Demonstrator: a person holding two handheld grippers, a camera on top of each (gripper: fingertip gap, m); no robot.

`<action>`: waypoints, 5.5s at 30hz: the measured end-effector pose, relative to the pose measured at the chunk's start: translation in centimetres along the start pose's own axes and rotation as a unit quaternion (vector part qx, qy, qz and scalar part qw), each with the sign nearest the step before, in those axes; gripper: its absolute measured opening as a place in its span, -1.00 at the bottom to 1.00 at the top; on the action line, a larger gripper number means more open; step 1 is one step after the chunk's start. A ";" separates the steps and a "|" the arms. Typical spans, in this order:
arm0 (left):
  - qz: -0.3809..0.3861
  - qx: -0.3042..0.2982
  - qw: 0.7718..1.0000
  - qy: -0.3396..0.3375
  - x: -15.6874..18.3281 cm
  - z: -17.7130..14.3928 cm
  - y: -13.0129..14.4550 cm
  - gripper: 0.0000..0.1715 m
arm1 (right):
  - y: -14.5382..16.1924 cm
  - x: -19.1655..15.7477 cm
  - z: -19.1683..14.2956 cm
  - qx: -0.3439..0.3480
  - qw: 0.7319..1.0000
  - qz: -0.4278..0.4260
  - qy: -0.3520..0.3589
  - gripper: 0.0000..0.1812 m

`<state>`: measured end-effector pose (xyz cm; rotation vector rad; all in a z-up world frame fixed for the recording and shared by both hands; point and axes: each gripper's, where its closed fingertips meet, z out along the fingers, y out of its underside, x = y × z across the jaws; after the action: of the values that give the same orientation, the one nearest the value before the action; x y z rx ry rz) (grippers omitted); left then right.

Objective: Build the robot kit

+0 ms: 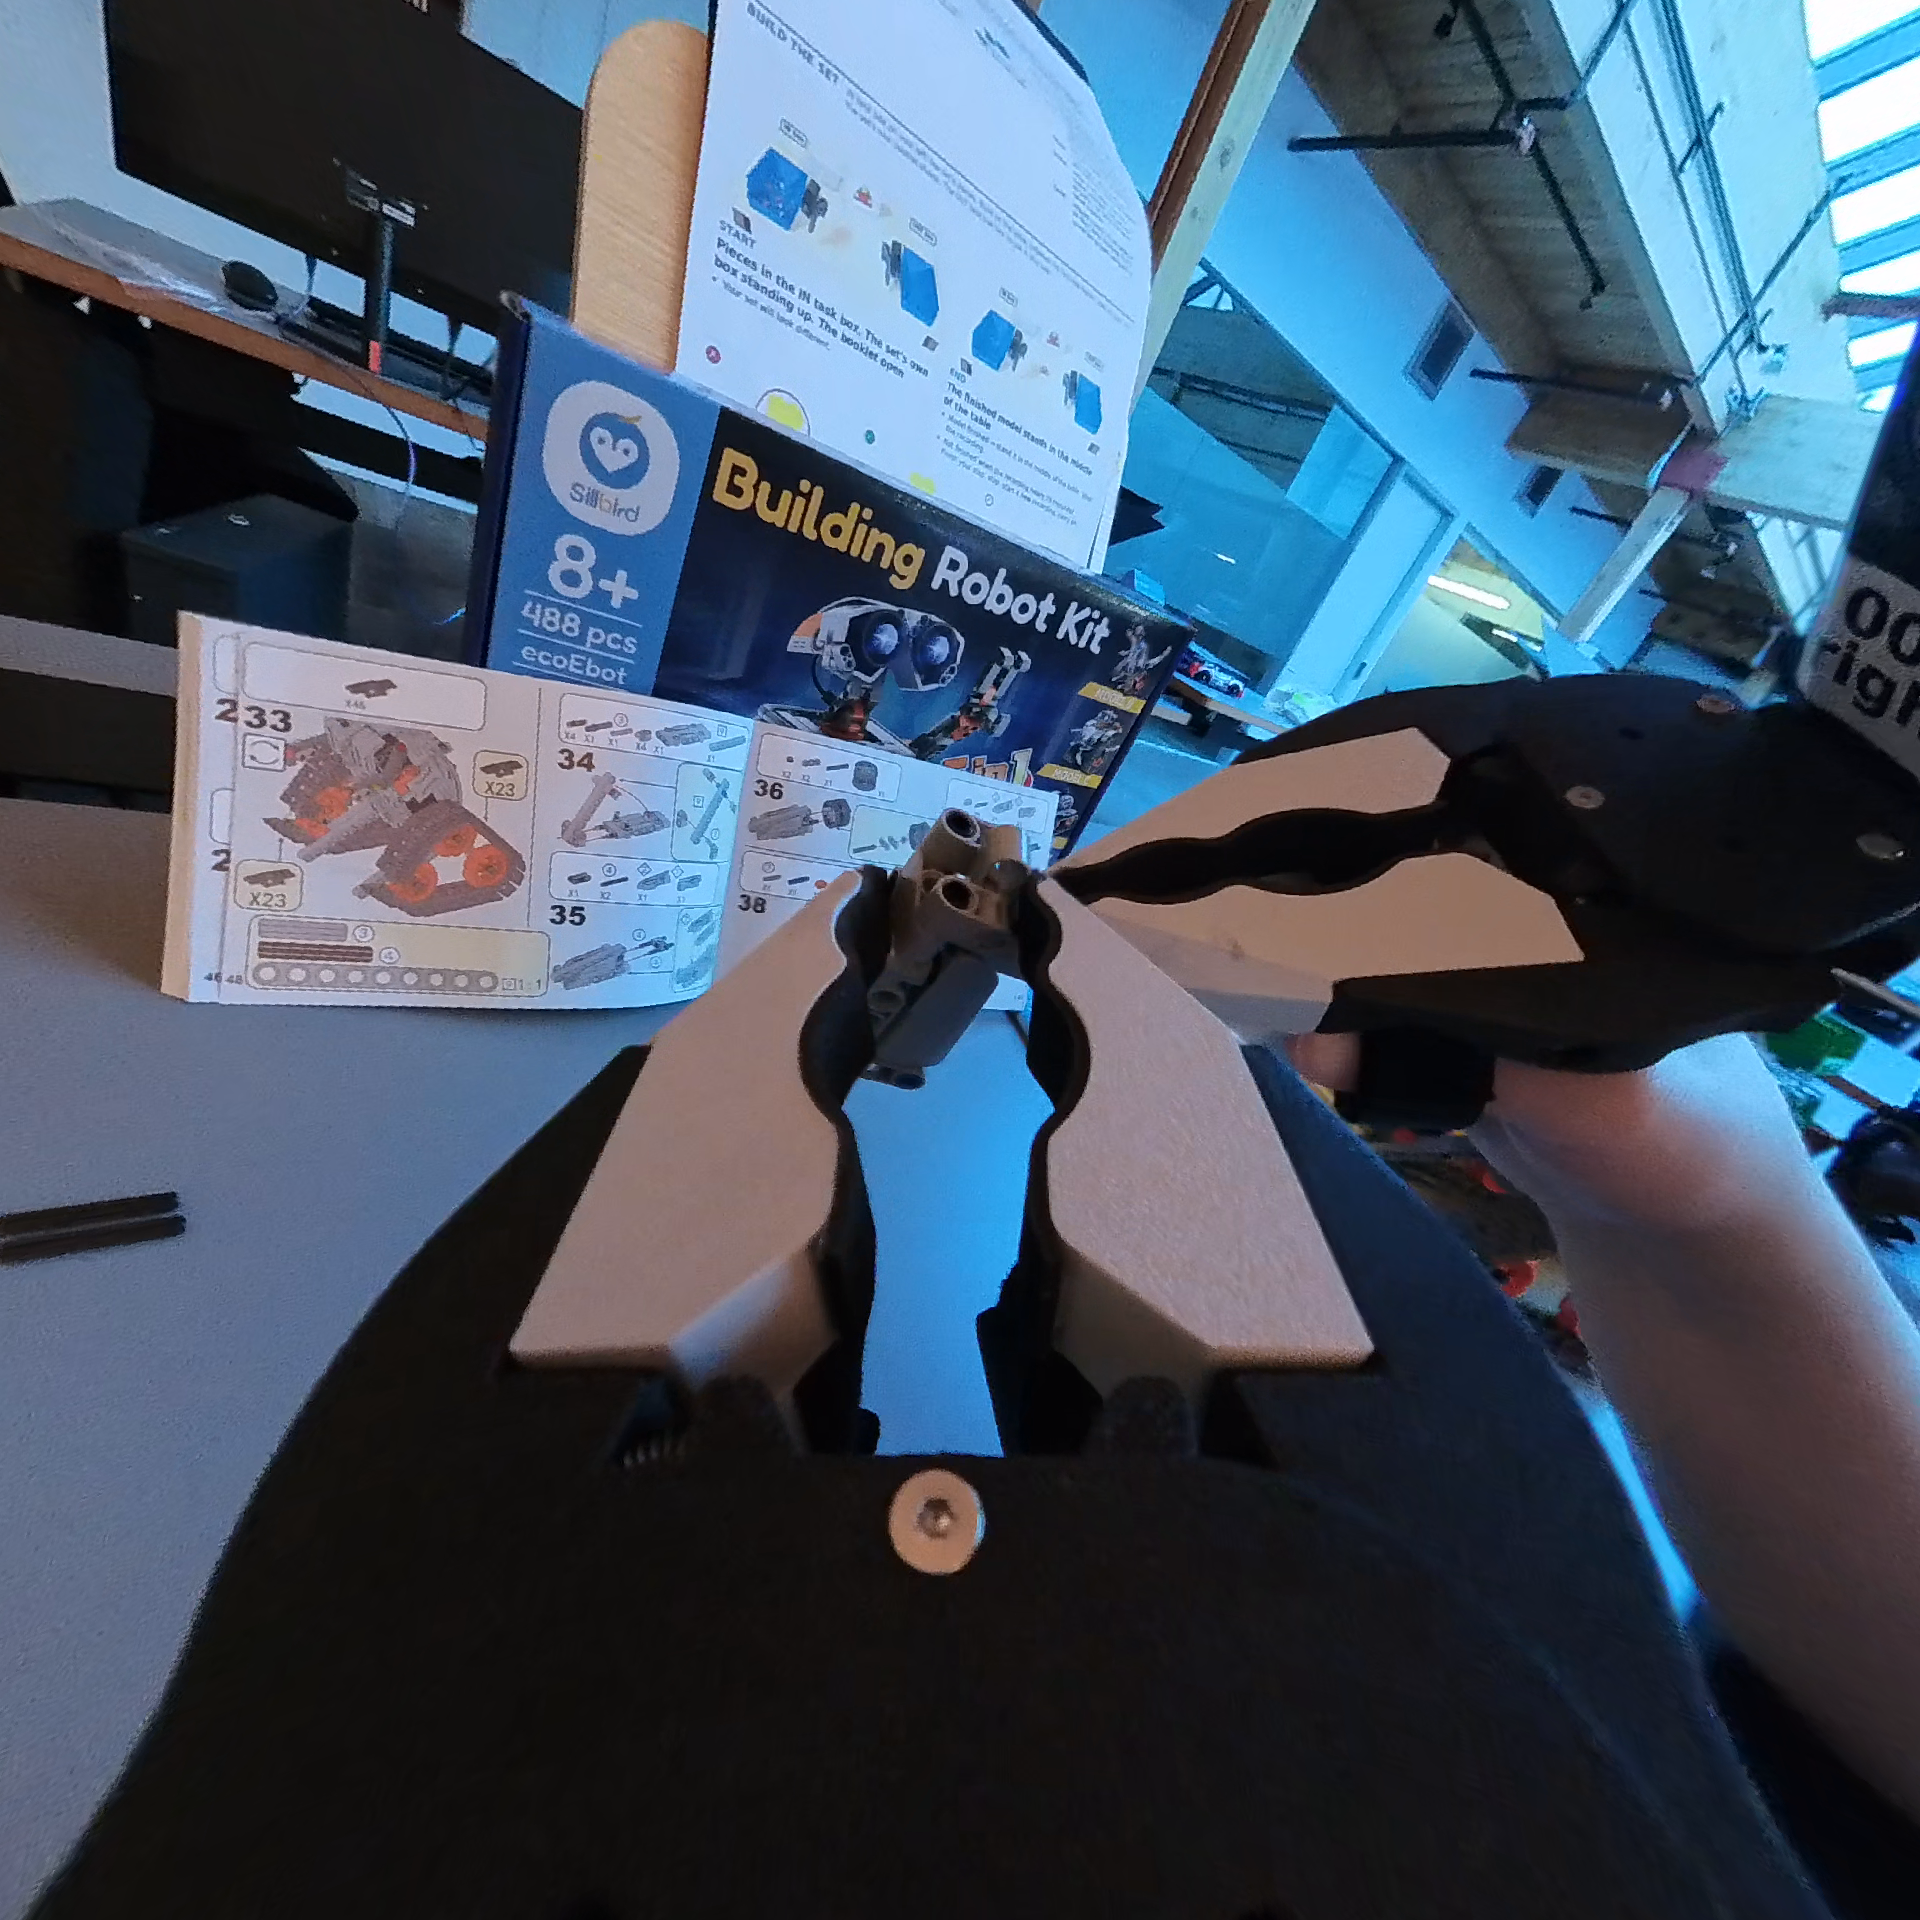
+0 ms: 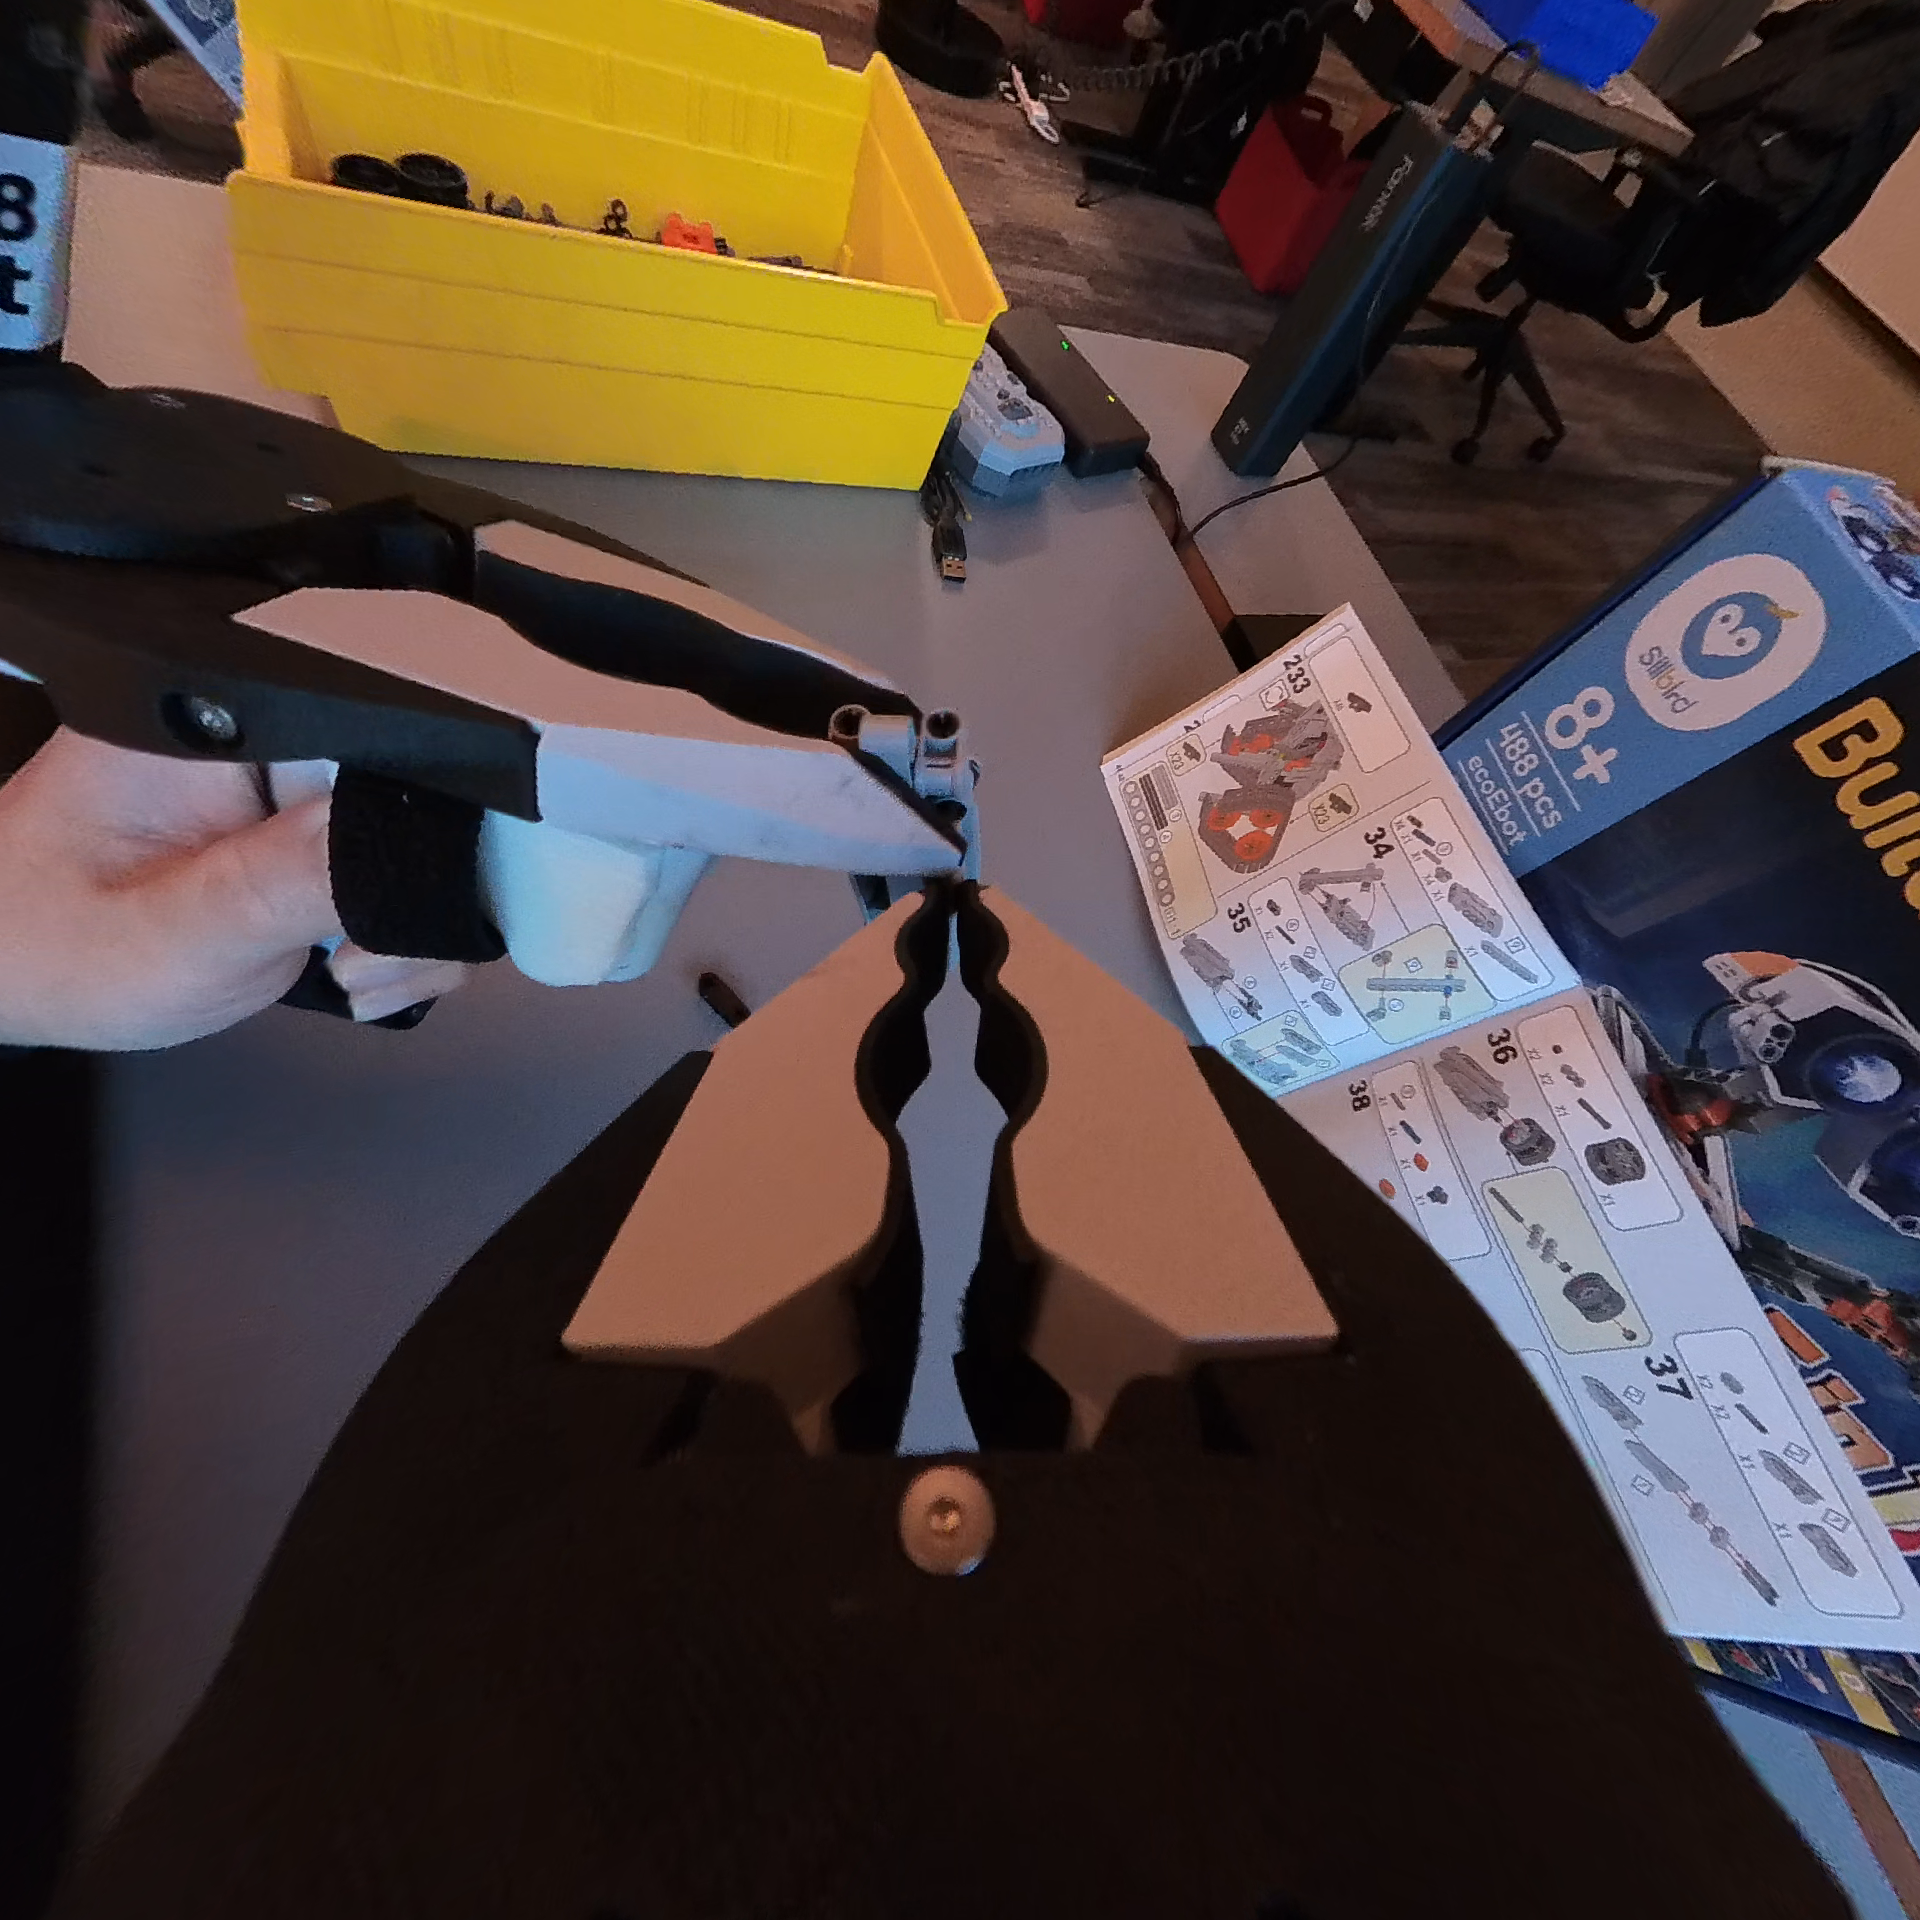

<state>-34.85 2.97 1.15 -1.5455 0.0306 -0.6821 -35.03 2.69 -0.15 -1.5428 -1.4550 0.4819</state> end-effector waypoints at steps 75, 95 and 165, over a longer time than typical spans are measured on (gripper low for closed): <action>-0.350 0.051 0.921 0.163 -2.0 -0.6 -1.4 -0.74 | -1.0 -0.2 0.8 0.099 0.994 0.022 -0.051 -0.99; -0.372 0.050 0.920 0.110 -4.1 0.0 0.0 -0.76 | 0.3 -0.1 2.7 0.062 0.997 0.054 0.001 -0.99; 0.365 -0.392 0.825 0.179 -9.1 -2.3 12.4 -0.56 | 10.6 1.0 7.0 -0.096 0.993 0.030 -0.065 -0.99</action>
<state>-38.53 3.28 -13.94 -1.9489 1.2689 -0.3147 -34.41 7.47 -11.95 -1.7381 -1.5961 0.4965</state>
